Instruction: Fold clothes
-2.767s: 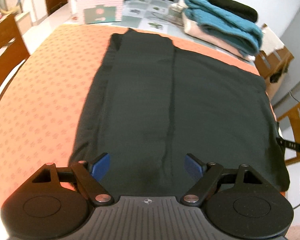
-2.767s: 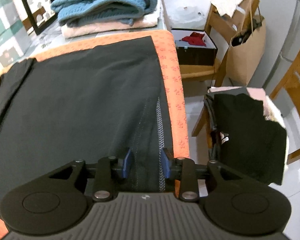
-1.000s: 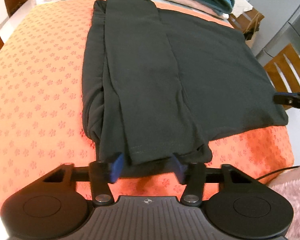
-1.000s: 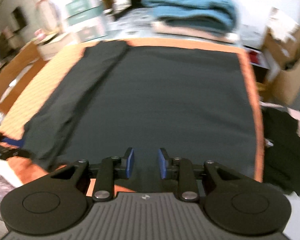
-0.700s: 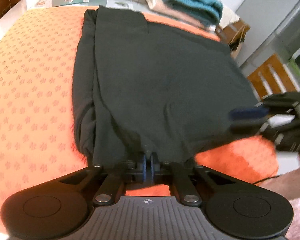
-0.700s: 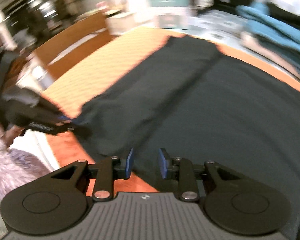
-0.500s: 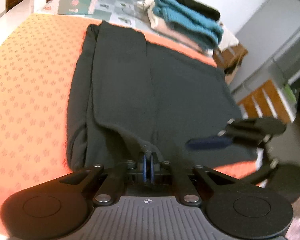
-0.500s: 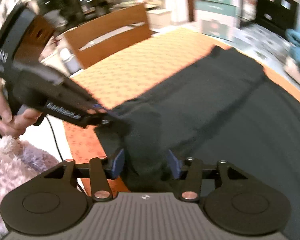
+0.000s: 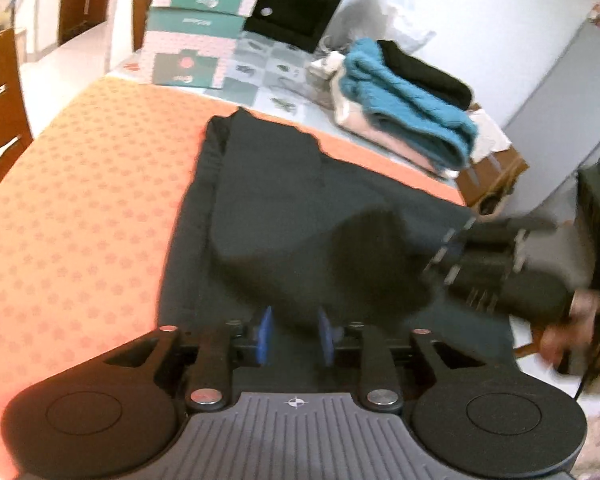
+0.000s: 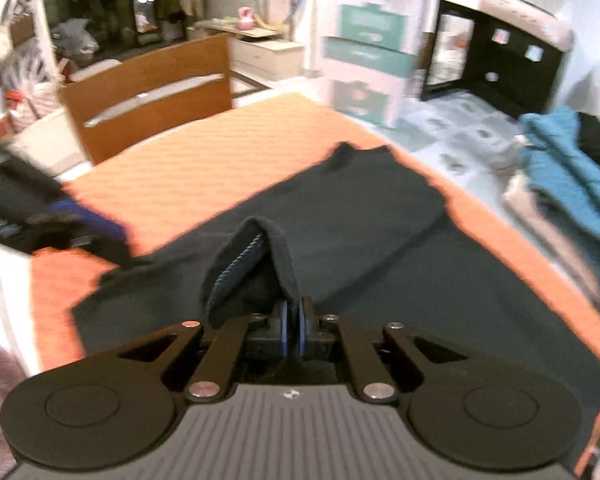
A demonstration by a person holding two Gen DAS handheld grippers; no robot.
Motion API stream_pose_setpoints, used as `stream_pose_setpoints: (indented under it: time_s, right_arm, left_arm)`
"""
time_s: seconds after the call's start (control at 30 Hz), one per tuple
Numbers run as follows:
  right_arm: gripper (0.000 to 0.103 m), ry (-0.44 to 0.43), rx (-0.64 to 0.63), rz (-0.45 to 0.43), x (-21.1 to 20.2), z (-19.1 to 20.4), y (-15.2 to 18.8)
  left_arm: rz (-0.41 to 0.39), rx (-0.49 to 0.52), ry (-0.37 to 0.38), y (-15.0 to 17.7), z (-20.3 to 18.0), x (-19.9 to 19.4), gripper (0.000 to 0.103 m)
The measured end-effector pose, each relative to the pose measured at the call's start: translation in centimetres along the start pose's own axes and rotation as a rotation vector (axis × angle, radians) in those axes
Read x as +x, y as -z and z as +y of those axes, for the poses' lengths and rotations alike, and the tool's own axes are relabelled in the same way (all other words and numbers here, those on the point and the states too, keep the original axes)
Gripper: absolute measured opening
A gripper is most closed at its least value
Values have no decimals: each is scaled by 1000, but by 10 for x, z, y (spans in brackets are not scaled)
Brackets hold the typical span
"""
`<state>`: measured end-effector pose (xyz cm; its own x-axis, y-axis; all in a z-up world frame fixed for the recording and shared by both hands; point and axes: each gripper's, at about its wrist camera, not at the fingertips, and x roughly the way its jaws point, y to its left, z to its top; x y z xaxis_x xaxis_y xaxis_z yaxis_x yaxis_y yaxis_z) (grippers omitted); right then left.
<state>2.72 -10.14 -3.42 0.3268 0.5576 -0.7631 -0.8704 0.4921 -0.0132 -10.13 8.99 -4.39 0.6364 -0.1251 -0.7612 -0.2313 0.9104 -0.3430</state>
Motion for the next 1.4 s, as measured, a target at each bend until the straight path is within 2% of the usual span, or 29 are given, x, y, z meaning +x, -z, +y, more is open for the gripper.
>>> stream_pose_setpoints:
  time_s: [0.13,0.3,0.53,0.8,0.97,1.1,1.23,1.4]
  right_arm:
    - [6,67,-22,9,13,-56,-21]
    - [6,139,-99,11,38,-125,-71]
    - [6,284,-277,-23,79,-199,-166]
    - [5,452,-445,-68,134,-268,-283]
    - [5,545,-448,-67,174,-310,-340]
    - [5,611,-425,-40,210,-346,-364]
    - [5,627,-400,-6,242,-375,-371]
    - [7,583,-315,37,268,-400,-364]
  left_arm:
    - [39,-4,-62,3,7,16,33]
    - [79,29,-106,-2,10,37,33]
    - [123,17,-94,-22,19,60,33]
    - [130,43,-87,-42,16,83,33]
    - [104,19,-48,-56,16,95,33]
    - [46,-50,-36,-74,20,97,34]
    - [25,-95,-33,-90,21,103,34]
    - [42,-94,-49,-100,19,115,34]
